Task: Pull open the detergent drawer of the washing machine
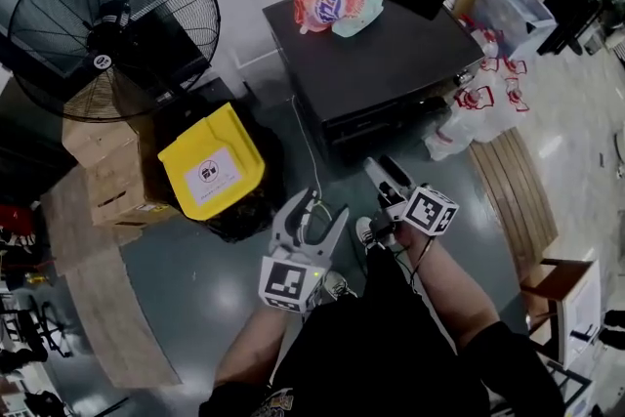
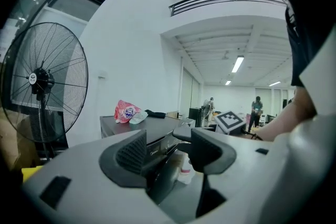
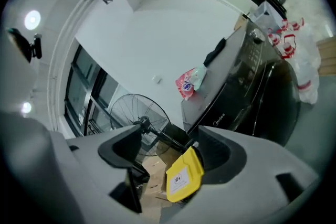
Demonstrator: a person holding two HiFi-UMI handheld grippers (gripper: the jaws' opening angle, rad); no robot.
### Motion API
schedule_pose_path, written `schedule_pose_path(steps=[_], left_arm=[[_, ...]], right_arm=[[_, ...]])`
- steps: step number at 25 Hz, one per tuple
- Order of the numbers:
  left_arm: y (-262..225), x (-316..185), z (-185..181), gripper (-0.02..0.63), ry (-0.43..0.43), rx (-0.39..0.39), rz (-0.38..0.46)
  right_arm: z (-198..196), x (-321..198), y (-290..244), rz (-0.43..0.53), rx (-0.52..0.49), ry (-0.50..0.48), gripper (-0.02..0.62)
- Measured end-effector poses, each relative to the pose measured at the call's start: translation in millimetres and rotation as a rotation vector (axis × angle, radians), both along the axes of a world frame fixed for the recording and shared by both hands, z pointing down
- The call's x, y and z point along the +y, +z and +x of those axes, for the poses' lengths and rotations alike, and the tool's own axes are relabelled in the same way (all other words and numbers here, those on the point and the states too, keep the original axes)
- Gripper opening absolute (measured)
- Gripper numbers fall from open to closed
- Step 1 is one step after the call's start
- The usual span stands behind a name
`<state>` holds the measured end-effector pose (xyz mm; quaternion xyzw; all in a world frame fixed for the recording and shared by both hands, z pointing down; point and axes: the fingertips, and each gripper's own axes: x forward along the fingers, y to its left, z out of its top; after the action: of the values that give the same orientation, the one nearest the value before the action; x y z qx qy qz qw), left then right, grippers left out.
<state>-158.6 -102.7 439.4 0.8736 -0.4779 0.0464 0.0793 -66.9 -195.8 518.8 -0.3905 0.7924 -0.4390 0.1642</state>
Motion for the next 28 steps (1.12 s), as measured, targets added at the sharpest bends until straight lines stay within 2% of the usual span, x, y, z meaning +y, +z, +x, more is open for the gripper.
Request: schedule_pose_path(steps=[8,11,14,18,21,28], left_arm=[[11,-51,8,0.244,-0.05,-0.006,-0.055],[18,-69,9,0.245,-0.074,-0.016,-0.064],[27,-81,13,0.245,-0.075,-0.027,-0.089],[31,-98,17,0.247,-0.09,-0.031,-0.123],[37,-107,17,0.247,-0.095,-0.029,-0.139],[45,-120,19,0.247,-0.097,-0.016,-0.174]], right_arm=[[11,-63,60,-0.157,-0.131,0.007,0.393],[13,-79,84,-0.244,-0.195,0.029,0.43],[13,-99,101,-0.264,-0.254,0.031,0.456],[16,-112,128,-0.383,-0.283,0.081,0.491],[13,-123,137,-0.394,-0.312,0.081,0.512],[9,-141,148,-0.421,-0.317,0.084,0.515]])
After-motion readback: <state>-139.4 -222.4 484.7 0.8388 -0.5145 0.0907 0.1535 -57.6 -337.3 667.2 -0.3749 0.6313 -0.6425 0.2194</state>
